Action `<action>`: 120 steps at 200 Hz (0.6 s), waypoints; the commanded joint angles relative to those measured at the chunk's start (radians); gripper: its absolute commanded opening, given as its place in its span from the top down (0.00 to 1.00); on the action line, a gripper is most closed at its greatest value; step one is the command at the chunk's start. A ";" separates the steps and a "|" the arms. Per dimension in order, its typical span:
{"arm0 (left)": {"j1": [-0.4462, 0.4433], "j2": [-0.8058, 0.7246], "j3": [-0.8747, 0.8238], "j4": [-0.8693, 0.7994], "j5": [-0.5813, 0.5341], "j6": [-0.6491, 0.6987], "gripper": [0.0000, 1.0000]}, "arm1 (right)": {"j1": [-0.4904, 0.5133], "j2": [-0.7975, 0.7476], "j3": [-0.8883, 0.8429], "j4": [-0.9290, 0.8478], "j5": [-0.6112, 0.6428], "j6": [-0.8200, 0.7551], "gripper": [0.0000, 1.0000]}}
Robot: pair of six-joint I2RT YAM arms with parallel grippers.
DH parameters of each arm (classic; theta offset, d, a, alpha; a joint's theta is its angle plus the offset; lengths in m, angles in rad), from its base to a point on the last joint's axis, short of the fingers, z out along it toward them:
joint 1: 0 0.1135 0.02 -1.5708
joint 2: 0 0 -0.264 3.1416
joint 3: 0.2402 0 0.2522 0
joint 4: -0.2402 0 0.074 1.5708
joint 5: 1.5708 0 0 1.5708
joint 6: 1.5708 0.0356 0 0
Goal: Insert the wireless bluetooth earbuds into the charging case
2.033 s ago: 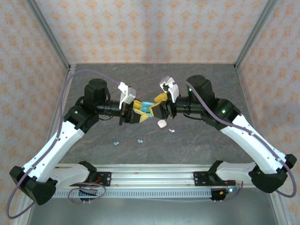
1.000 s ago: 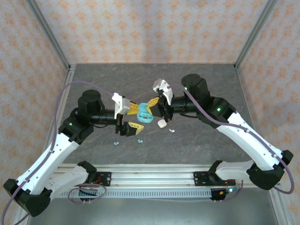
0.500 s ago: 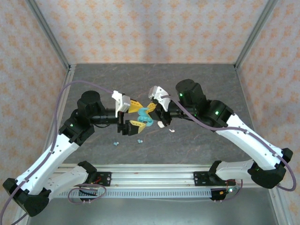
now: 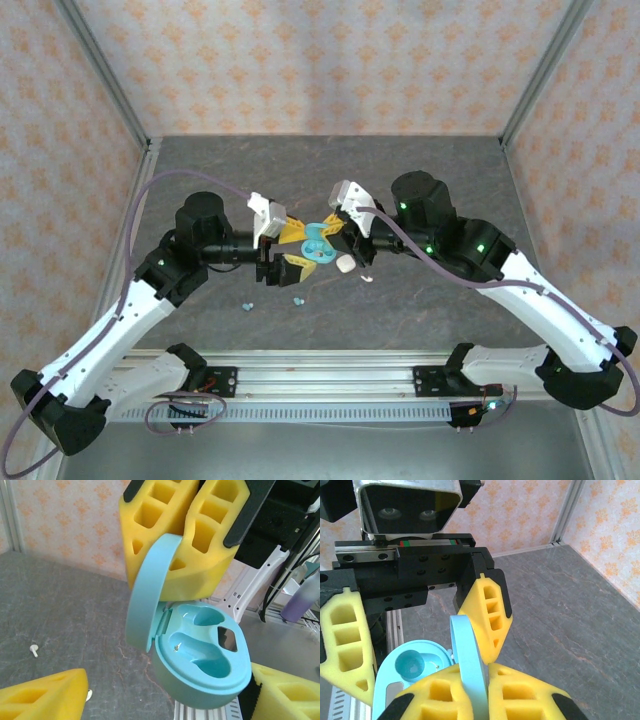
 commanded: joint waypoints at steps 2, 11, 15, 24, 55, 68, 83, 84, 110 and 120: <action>-0.010 0.010 0.021 0.025 0.021 -0.009 0.24 | 0.007 -0.003 -0.004 0.040 -0.005 -0.014 1.00; -0.015 0.012 0.024 0.022 0.028 -0.005 0.24 | 0.007 0.000 -0.004 0.040 -0.004 -0.013 1.00; -0.015 0.015 0.025 0.021 0.034 -0.001 0.24 | 0.007 0.001 -0.004 0.039 -0.004 -0.013 1.00; -0.018 0.019 0.028 0.018 0.043 0.007 0.24 | 0.007 0.002 -0.003 0.038 -0.005 -0.013 1.00; -0.028 0.024 0.032 0.026 0.051 0.014 0.23 | 0.007 0.009 -0.007 0.037 -0.004 -0.014 1.00; -0.029 0.024 0.033 0.028 0.049 0.017 0.23 | 0.007 0.011 -0.009 0.036 -0.006 -0.017 1.00; -0.029 0.023 0.036 0.028 0.046 0.017 0.23 | 0.007 0.010 -0.012 0.034 -0.007 -0.020 1.00; -0.030 0.022 0.036 0.029 0.046 0.017 0.23 | 0.007 0.011 -0.012 0.034 -0.006 -0.020 1.00; -0.029 0.019 0.039 0.027 0.040 0.017 0.24 | 0.007 0.006 -0.020 0.032 -0.007 -0.022 1.00; -0.030 0.016 0.039 0.029 0.040 0.016 0.24 | 0.008 0.003 -0.027 0.033 -0.003 -0.024 1.00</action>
